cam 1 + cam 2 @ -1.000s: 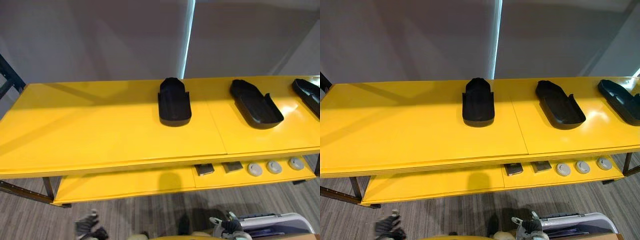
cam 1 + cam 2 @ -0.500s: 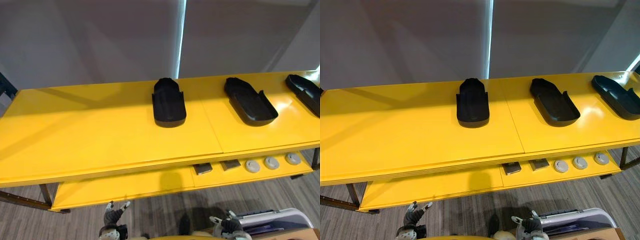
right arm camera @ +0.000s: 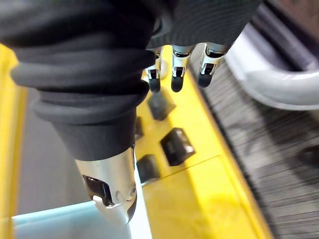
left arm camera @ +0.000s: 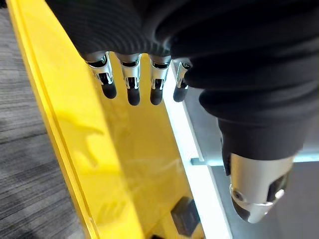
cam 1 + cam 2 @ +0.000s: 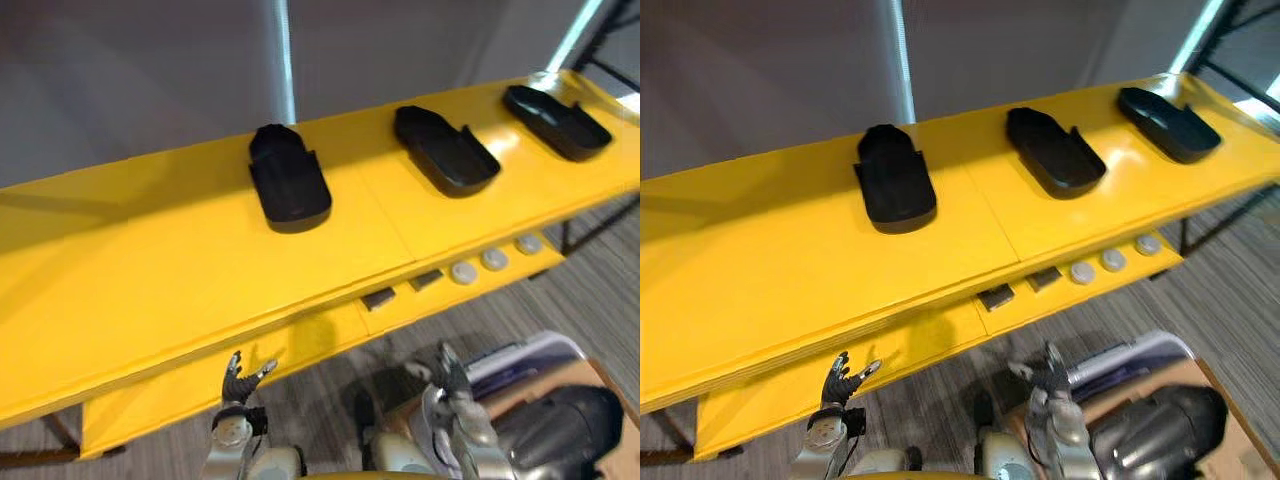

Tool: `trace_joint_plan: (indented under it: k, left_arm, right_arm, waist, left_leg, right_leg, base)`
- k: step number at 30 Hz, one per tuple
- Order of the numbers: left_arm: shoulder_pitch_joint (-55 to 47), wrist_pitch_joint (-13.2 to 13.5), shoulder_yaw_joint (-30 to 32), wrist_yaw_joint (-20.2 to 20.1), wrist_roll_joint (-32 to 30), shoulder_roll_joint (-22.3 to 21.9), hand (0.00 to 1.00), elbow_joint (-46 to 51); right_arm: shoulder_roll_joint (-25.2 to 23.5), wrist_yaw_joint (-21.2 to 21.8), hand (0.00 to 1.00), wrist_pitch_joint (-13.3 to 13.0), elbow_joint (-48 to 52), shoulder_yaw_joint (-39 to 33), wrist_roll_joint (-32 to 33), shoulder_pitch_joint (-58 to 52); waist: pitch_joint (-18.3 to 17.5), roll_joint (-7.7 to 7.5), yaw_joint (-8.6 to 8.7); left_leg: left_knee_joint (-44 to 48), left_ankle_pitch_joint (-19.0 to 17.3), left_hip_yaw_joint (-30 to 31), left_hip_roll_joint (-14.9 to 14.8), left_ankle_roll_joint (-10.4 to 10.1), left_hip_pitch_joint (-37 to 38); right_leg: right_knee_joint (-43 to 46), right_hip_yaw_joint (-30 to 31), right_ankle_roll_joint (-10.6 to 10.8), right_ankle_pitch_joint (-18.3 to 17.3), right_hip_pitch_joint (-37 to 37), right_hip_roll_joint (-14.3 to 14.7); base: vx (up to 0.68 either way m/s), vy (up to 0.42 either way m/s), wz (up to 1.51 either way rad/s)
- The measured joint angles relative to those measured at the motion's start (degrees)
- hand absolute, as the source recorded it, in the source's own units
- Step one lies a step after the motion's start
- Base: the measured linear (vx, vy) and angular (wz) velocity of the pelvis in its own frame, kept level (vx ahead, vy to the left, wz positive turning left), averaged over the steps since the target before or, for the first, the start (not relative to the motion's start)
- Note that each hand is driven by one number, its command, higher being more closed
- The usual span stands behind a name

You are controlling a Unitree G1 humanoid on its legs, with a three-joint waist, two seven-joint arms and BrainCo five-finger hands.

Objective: Walk over and take plastic housings, then place them on the shelf

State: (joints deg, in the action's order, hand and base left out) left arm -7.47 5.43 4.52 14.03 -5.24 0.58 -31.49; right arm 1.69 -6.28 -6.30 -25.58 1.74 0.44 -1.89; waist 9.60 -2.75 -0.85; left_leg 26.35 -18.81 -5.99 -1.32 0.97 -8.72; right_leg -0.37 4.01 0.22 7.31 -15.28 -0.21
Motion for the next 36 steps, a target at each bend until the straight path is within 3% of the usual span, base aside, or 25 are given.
trace_joint_plan:
  k: [1,2,3,5,6,7,8,10,11,12,17,21,23,26,28,30,32,36]
  left_arm:
    - [0.07,-0.01,0.08,0.02,-0.07,-0.48,0.00,-0.07]
    - [0.25,-0.04,0.13,0.04,-0.09,-0.64,0.00,-0.43]
    - [0.00,-0.09,0.15,0.09,-0.10,-0.52,0.00,-0.87]
    - [-0.57,-0.28,0.03,0.09,-0.13,-0.12,0.00,-2.69]
    - [-0.52,-0.28,0.01,0.07,-0.15,-0.03,0.00,-2.88]
    - [-0.42,-0.27,0.11,0.01,-0.16,-0.03,0.00,-2.89]
    - [-0.44,-0.28,0.17,-0.01,-0.20,0.06,0.00,-3.19]
    - [0.77,-0.32,0.20,0.04,-0.18,0.27,0.00,-5.09]
    - [1.20,-0.54,0.16,0.04,-0.18,0.25,0.00,-6.48]
    - [1.40,-0.91,-0.05,0.06,-0.14,-0.25,0.00,-9.00]
    - [1.69,-0.94,-1.28,0.11,-0.07,-0.62,0.00,-11.72]
    - [1.50,-1.28,-1.71,-0.05,-0.70,-0.09,0.00,-14.68]
    - [1.22,-1.49,-1.71,-0.03,-1.77,-0.01,0.00,-15.07]
    - [1.31,-1.77,-1.51,-0.01,-2.15,2.09,0.00,-15.96]
    - [1.45,-1.83,-0.32,0.01,-2.14,2.64,0.00,-17.54]
    - [1.47,-1.83,-0.43,0.01,-2.16,2.37,0.00,-17.79]
    - [2.80,-1.82,-1.27,-0.07,-2.31,2.31,0.00,-18.88]
    - [3.24,-1.78,-3.64,-0.17,-2.30,1.63,0.00,-18.90]
  right_arm:
    - [-0.49,-0.04,0.00,0.00,-0.08,1.33,-1.28,1.48]
    - [-0.69,0.12,0.00,0.07,-0.26,2.65,-1.92,1.81]
    - [-0.86,0.29,0.00,0.06,-0.55,3.09,-2.33,1.73]
    - [-2.15,0.60,0.00,-0.09,-3.71,3.95,-3.28,1.53]
    - [-2.39,0.81,0.00,-0.11,-4.78,3.99,-3.37,1.55]
    - [-2.37,1.31,0.00,-0.13,-6.96,4.49,-3.49,1.60]
    - [-2.13,1.46,0.00,-0.11,-9.76,5.65,-4.44,2.18]
    - [-1.28,1.56,0.00,0.11,-13.58,7.56,-5.72,4.30]
    - [-0.79,1.58,0.00,0.15,-14.79,8.06,-5.92,5.42]
    - [0.03,1.48,0.00,0.15,-15.60,8.30,-6.23,6.04]
    - [1.42,1.49,0.00,0.21,-9.69,8.41,-7.42,2.99]
    - [1.16,1.57,0.00,0.16,-3.28,10.38,-8.47,2.36]
    - [0.73,1.42,0.00,-0.19,1.04,12.44,-10.17,2.75]
    - [0.51,1.48,0.00,-0.83,5.40,15.71,-11.76,2.67]
    - [1.01,1.36,0.00,-1.18,9.06,16.16,-12.32,1.74]
    - [2.27,1.18,0.00,-2.12,11.90,15.74,-12.32,1.19]
    - [2.53,0.38,0.00,-2.37,14.08,13.23,-12.30,-0.62]
    - [3.83,-1.33,0.00,-2.35,15.46,11.59,-12.31,-3.25]
  waist:
    - [0.77,0.92,-0.07]
    - [0.71,0.03,-0.52]
    - [0.87,0.34,-0.61]
    - [0.81,0.45,-1.02]
    - [0.61,0.24,-1.34]
    - [-0.15,-0.98,-1.70]
    - [-0.32,-1.03,-2.16]
    - [-1.06,-2.39,-3.62]
    - [-0.88,-2.07,-3.50]
    - [-0.98,-0.06,-2.99]
    - [-1.89,1.12,-2.71]
    - [-1.94,1.04,-1.63]
    - [-2.11,1.39,-1.55]
    - [-2.24,1.03,-1.50]
    - [-2.38,0.84,-1.11]
    - [-2.79,1.40,-0.83]
    - [-2.75,1.78,0.74]
    - [-2.30,2.08,1.58]
  left_leg:
    - [-1.03,1.03,-2.87,-1.60,1.83,-0.44]
    - [-2.59,2.00,-5.02,-1.71,2.50,-0.09]
    - [-3.39,2.40,-5.72,-1.68,2.77,0.55]
    - [-6.14,4.06,-7.87,-1.47,3.32,2.80]
    - [-6.66,4.43,-8.36,-1.31,3.39,2.91]
    - [-7.00,5.23,-9.23,-1.11,3.41,2.32]
    - [-6.97,6.02,-9.89,-0.82,3.38,1.33]
    - [-7.84,7.68,-11.04,-0.17,2.73,-0.34]
    - [-8.35,8.51,-10.97,-0.05,2.40,-0.60]
    - [-8.57,9.89,-10.25,-0.84,1.96,-0.40]
    - [-15.86,13.05,-8.42,-0.86,-0.13,3.58]
    - [-19.09,14.03,-13.96,-2.74,-0.64,5.29]
    - [-20.00,13.81,-20.98,-4.91,-0.71,5.78]
    - [-19.01,12.46,-27.93,-7.71,-2.68,7.13]
    - [-18.05,12.83,-29.20,-8.07,-3.57,8.51]
    - [-18.09,12.90,-26.75,-9.40,-3.90,9.29]
    - [-15.35,11.56,-26.73,-12.18,-5.86,9.30]
    - [-5.43,9.76,-21.18,-15.62,-4.69,7.48]
  right_leg:
    - [3.71,-4.07,0.13,-2.02,-2.19,-0.56]
    - [14.02,-8.43,-0.85,-3.34,-4.47,-1.98]
    - [19.25,-9.80,-0.99,-5.40,-4.66,-2.50]
    - [33.91,-12.74,1.54,-15.89,-0.18,-4.47]
    - [35.42,-13.58,2.24,-18.03,1.48,-5.08]
    - [35.82,-15.50,2.85,-21.01,5.27,-6.34]
    - [31.74,-17.43,3.07,-22.03,9.61,-7.27]
    - [18.87,-17.82,3.60,-22.12,12.85,-6.91]
    - [14.49,-17.52,3.02,-21.61,13.99,-6.45]
    - [10.52,-15.72,2.72,-18.19,15.73,-5.12]
    - [7.38,-10.24,1.72,-14.55,14.79,-3.42]
    - [7.04,-5.93,1.16,-13.61,11.84,-2.22]
    - [9.53,-21.44,-0.07,-14.53,9.70,-6.70]
    - [10.99,-37.21,-1.03,-13.19,9.60,-11.33]
    - [8.28,-34.76,1.37,-8.46,10.18,-9.76]
    - [6.36,-32.32,0.74,-7.47,10.61,-7.47]
    - [6.07,-31.00,-0.09,-7.99,11.10,-5.41]
    - [8.72,-28.89,-0.98,-10.90,12.08,-4.01]
  base:
    - [-0.26,0.079,-1.13]
    - [-0.25,0.065,-0.78]
    - [-0.19,0.095,-0.69]
    - [-0.10,0.080,-0.47]
    - [-0.07,0.015,-0.40]
    - [-0.05,-0.022,-0.40]
    - [-0.06,-0.045,-0.43]
    - [-0.07,-0.089,-0.82]
    - [-0.16,-0.136,-1.06]
    - [-0.14,-0.105,-0.74]
    - [-0.13,-0.048,-0.64]
    - [-0.12,-0.023,-0.91]
    - [-0.13,-0.016,-1.46]
    - [-0.08,-0.050,-1.49]
    - [0.05,-0.134,-1.13]
    - [0.08,-0.176,-0.90]
    - [0.06,-0.092,-0.40]
    - [0.05,-0.087,-0.30]
